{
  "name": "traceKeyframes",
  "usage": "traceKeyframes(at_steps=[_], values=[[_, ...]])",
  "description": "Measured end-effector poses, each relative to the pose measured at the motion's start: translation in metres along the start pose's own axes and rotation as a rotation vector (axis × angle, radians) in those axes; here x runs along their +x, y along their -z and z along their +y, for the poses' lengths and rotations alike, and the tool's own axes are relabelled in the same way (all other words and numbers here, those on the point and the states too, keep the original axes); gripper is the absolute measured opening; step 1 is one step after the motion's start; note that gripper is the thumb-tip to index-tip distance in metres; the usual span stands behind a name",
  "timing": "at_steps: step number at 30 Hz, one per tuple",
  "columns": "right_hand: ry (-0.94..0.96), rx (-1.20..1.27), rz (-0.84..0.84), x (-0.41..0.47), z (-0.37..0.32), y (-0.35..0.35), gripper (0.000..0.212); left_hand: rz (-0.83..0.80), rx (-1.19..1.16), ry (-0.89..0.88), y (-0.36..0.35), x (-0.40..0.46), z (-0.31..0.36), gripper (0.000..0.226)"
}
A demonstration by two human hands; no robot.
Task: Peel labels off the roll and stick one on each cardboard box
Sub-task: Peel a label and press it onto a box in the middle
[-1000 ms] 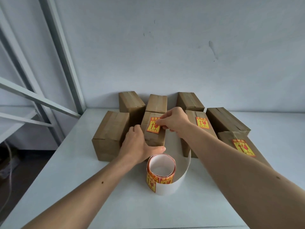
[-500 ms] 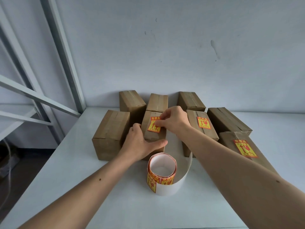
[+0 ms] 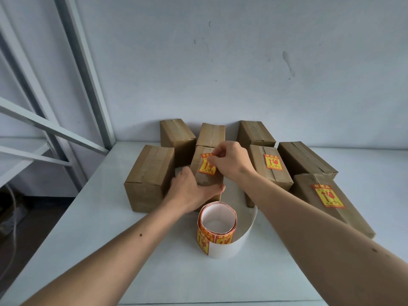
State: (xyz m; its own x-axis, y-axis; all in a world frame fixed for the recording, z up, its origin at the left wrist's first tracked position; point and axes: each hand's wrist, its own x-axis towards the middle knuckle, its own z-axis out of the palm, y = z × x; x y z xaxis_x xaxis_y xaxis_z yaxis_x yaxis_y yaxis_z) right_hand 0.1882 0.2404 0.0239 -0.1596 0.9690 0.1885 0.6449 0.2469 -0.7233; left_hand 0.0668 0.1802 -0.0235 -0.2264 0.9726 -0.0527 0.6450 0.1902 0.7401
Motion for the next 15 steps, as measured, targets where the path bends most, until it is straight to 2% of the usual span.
traceKeyframes(at_steps=[8, 15], values=[[0.047, -0.021, -0.003, -0.0046, 0.0032, -0.0032, 0.011, -0.005, -0.025, 0.031, -0.0018, 0.0012, 0.0009, 0.11], [-0.062, 0.066, 0.004, 0.0031, 0.0031, -0.0018, 0.018, -0.012, -0.044, 0.044, -0.0031, 0.002, -0.0002, 0.114]])
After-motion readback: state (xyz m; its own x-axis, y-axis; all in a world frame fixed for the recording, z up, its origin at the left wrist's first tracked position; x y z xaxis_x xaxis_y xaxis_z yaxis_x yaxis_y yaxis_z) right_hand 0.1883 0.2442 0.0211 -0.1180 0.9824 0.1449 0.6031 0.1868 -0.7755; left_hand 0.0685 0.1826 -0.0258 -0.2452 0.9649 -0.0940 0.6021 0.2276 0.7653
